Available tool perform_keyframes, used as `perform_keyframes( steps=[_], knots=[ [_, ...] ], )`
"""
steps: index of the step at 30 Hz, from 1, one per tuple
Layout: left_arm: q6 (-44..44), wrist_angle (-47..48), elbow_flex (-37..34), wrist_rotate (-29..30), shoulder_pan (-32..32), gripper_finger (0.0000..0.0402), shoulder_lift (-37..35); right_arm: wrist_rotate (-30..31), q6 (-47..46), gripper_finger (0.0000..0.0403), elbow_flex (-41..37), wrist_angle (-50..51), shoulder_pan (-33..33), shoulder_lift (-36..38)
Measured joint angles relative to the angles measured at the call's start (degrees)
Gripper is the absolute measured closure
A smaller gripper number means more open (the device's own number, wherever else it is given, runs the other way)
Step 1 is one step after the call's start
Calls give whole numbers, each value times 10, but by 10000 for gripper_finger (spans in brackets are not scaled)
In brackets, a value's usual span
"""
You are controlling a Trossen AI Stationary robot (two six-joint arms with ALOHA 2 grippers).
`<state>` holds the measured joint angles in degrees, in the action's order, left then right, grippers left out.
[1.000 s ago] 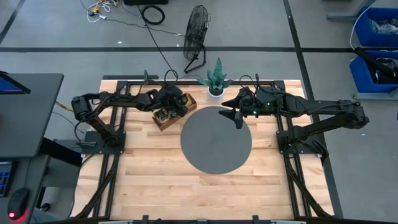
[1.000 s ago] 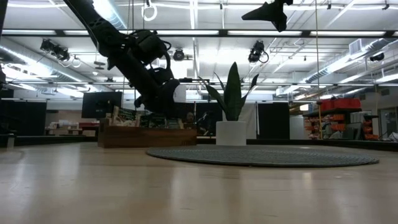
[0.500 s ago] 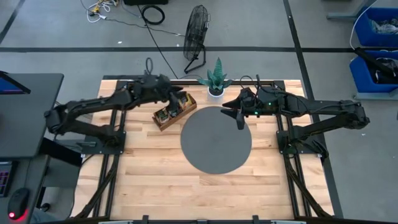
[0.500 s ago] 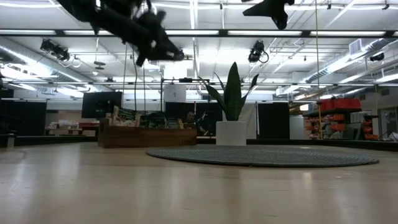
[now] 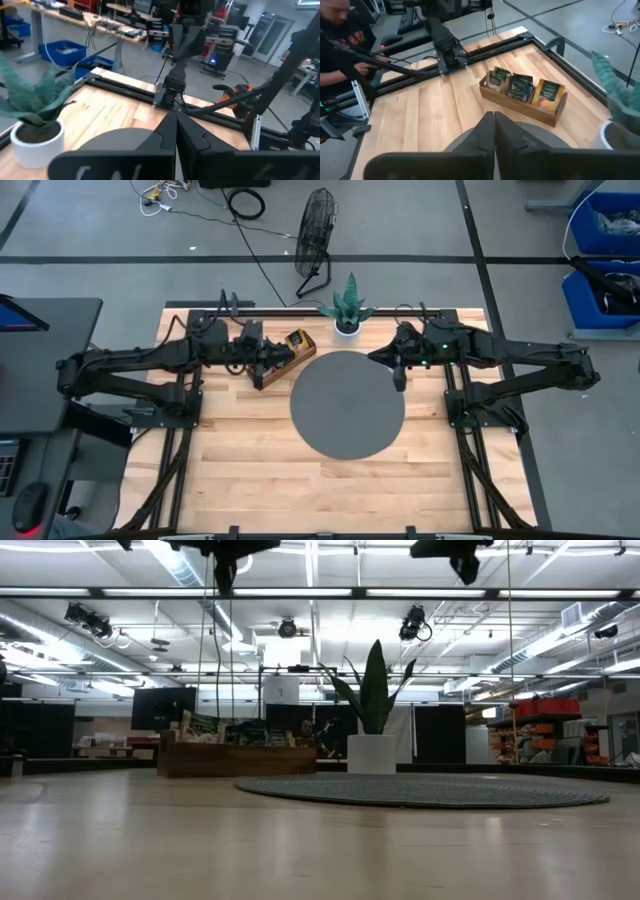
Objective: Pick & Place Tea
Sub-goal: Return to Home Position
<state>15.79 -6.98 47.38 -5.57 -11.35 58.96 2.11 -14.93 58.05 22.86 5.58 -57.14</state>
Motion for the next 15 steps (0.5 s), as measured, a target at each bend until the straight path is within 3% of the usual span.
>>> perform_keyframes(
  steps=[6, 9, 15],
  knots=[
    [-24, -6, 0, 65, 56, 399, -7, 21, -24, 400, -37, 3, 0, 67],
    [-30, -16, -1, 69, 66, 399, -7, 35, -47, 401, -63, 0, 0, 94],
    [-12, -171, -97, 71, 68, 399, -49, 35, -88, 402, -97, -14, -1, 116]
  ],
)
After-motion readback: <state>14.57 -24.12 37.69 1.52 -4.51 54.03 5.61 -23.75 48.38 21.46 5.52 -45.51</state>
